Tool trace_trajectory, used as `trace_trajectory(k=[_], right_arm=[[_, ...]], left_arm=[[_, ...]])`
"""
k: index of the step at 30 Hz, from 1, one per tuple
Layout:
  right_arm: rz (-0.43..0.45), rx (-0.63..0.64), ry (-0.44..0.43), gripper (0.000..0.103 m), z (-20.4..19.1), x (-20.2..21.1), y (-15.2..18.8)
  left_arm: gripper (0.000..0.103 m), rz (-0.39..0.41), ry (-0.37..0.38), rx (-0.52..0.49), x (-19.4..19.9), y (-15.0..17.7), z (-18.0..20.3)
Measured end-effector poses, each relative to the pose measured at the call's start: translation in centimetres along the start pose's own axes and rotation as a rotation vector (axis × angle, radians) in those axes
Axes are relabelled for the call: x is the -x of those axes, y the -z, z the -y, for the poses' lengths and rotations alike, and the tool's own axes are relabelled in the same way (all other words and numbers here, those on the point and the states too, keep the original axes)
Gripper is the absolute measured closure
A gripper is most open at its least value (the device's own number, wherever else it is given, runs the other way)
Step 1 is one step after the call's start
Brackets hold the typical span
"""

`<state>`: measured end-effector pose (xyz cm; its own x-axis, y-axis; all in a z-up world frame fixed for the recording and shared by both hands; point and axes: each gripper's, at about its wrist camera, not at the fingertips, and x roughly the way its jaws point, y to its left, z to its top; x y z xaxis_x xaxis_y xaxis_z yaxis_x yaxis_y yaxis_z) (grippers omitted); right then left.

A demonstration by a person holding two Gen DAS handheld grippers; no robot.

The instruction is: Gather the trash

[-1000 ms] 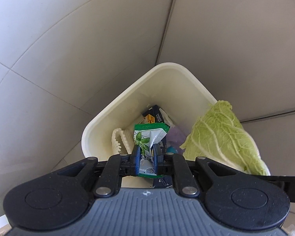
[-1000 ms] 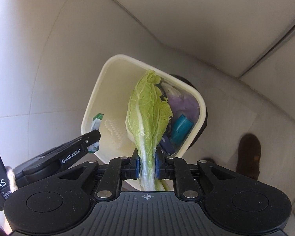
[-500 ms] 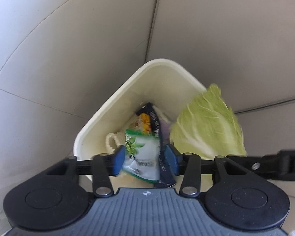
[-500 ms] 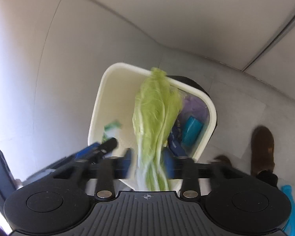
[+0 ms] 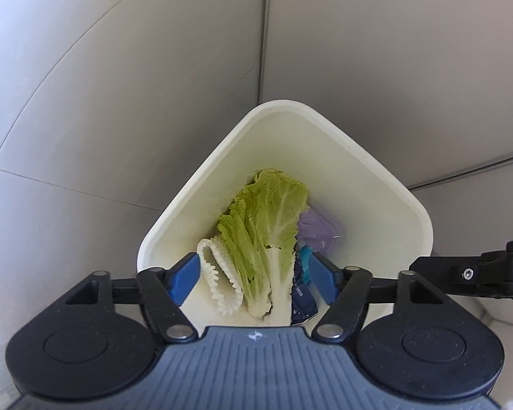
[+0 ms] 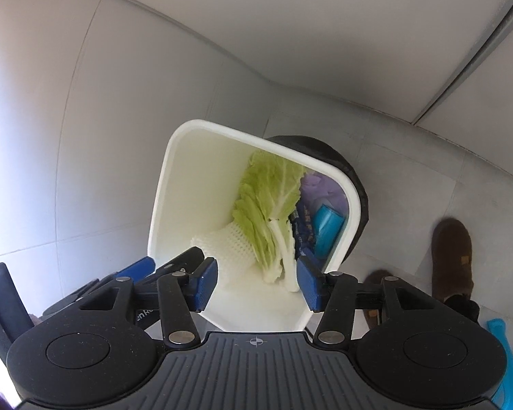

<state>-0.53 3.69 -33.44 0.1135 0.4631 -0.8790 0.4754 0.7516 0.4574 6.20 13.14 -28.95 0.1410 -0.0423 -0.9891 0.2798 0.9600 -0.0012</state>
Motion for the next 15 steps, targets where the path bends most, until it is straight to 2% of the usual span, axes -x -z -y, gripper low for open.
trace_trajectory(k=[7,15], right_arm=[[0.020,0.064,0.038,0.038,-0.2,0.0,0.5],[0.087,0.206,0.088,0.027,-0.6,1.6,1.8]], left_arm=[[0.015,-0.006,-0.031,0.013,0.0,0.9,0.2],[0.005,0.010,-0.089,0.056,1.3,2.8,0.4]])
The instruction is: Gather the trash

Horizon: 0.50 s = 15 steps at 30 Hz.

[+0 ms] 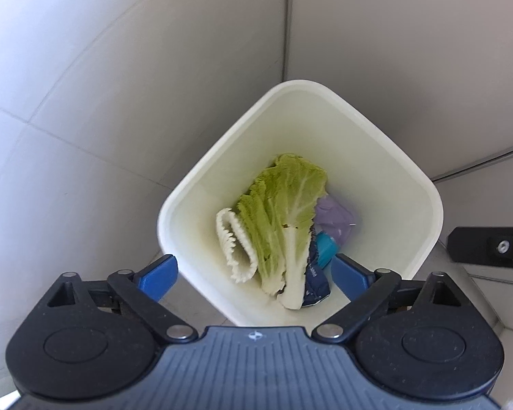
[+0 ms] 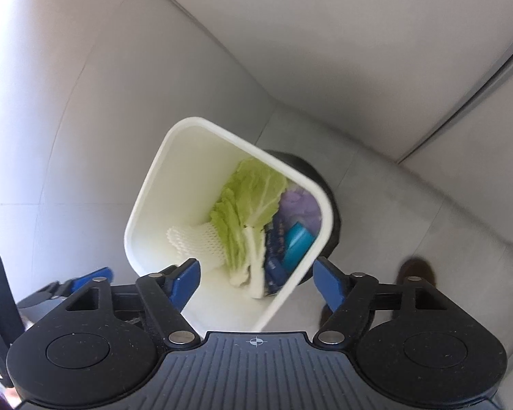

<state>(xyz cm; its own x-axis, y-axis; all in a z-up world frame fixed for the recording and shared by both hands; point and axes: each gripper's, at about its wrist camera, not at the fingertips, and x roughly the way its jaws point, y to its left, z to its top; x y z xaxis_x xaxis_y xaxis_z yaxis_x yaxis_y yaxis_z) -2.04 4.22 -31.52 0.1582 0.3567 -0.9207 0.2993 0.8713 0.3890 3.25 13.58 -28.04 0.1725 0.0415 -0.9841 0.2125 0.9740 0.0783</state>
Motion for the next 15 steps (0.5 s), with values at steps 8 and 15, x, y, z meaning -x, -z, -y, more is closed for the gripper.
trace_trajectory(k=[8,15], right_arm=[[0.116,0.104,0.005,0.022,-0.3,3.7,1.7],[0.242,0.218,0.019,0.019,-2.0,8.8,4.0]], left_arm=[[0.001,0.026,-0.052,0.076,3.0,1.9,0.0],[0.001,0.037,-0.099,0.162,7.1,3.4,0.1]])
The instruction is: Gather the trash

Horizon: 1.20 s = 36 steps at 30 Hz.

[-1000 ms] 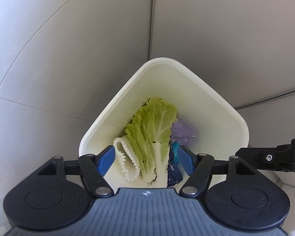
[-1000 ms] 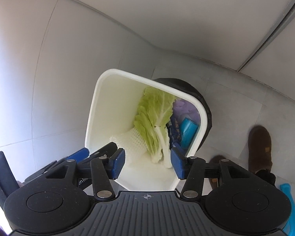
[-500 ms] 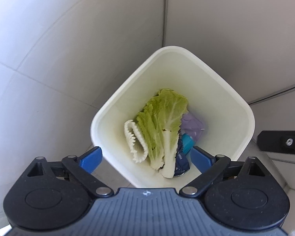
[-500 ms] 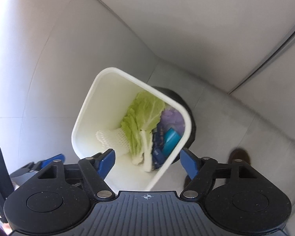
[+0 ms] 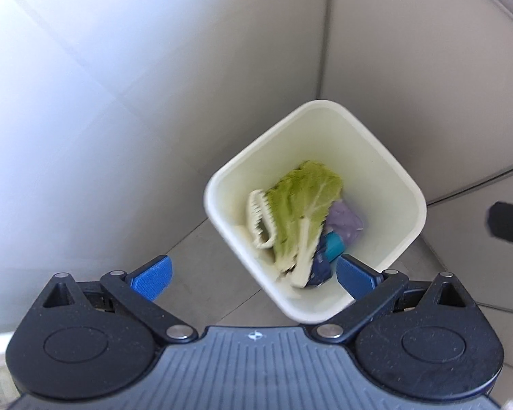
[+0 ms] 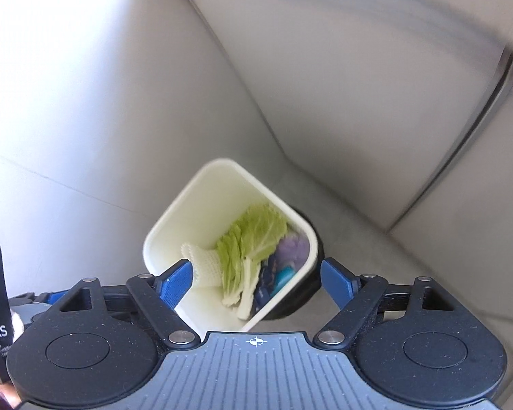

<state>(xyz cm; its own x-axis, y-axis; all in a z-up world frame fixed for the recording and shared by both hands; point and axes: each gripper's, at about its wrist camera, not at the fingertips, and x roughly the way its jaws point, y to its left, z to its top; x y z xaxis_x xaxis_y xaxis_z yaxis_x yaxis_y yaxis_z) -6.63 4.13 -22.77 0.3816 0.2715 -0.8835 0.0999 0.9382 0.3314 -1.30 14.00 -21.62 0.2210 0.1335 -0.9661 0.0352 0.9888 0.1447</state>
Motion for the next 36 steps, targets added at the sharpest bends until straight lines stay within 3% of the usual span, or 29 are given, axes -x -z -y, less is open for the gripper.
trace_trajectory(k=[5,9,14,24,36], right_arm=[[0.129,0.089,0.048,0.018,-1.5,6.0,0.7],[0.216,0.133,0.092,0.013,-3.0,11.3,1.6],[0.294,0.142,0.093,0.008,-4.3,16.6,2.0],[0.364,0.164,0.112,0.008,-4.7,21.0,2.7],[0.384,0.188,0.104,0.008,-5.4,21.9,3.6]], left_arm=[[0.001,0.009,0.072,0.089,4.7,1.2,-1.0],[0.001,0.071,0.122,0.093,9.9,2.4,-1.3],[0.001,0.183,0.090,0.048,15.3,4.4,-0.3],[0.001,0.202,0.095,0.100,17.5,5.3,-0.3],[0.001,0.240,0.089,0.116,19.6,6.0,0.2]])
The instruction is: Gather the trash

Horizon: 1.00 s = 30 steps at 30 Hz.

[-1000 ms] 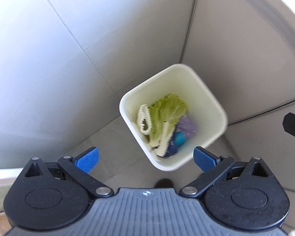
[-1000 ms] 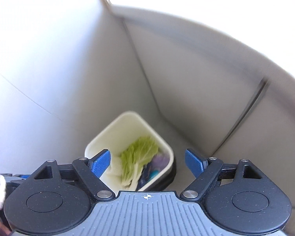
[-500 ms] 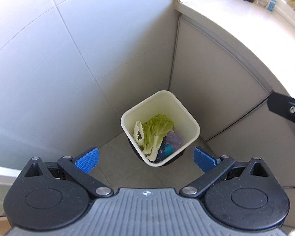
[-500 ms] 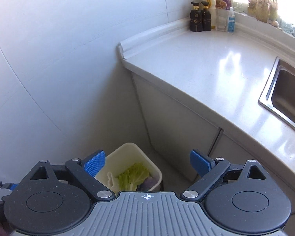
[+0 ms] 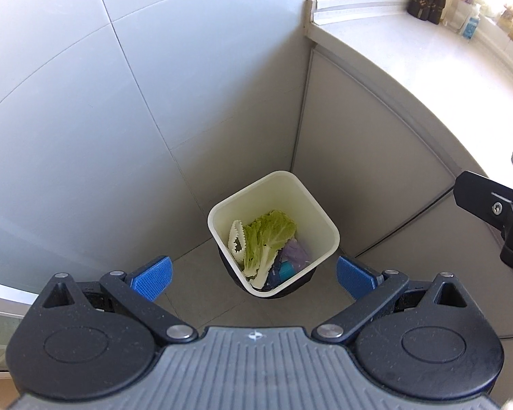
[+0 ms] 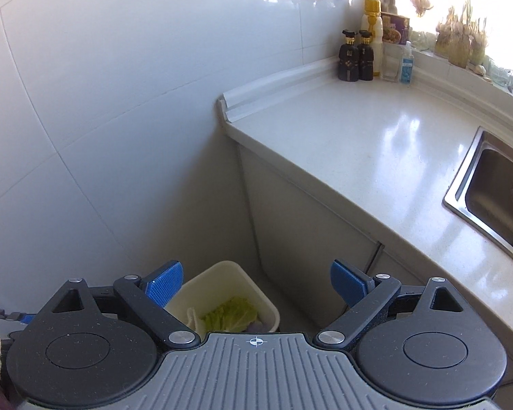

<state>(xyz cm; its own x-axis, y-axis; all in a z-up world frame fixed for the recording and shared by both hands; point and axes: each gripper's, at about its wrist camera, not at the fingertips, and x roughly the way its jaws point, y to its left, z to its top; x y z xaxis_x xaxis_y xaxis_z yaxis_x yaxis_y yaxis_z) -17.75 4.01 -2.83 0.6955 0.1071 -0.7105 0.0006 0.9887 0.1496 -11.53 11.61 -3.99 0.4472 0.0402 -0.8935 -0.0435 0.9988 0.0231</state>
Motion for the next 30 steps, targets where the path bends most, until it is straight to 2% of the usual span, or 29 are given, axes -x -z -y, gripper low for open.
trace_trajectory(k=[30], right_arm=[[-0.007,-0.028,-0.006,0.008,0.52,0.28,-0.34]], left_arm=[[0.001,0.014,0.003,-0.009,0.99,-0.01,0.47]])
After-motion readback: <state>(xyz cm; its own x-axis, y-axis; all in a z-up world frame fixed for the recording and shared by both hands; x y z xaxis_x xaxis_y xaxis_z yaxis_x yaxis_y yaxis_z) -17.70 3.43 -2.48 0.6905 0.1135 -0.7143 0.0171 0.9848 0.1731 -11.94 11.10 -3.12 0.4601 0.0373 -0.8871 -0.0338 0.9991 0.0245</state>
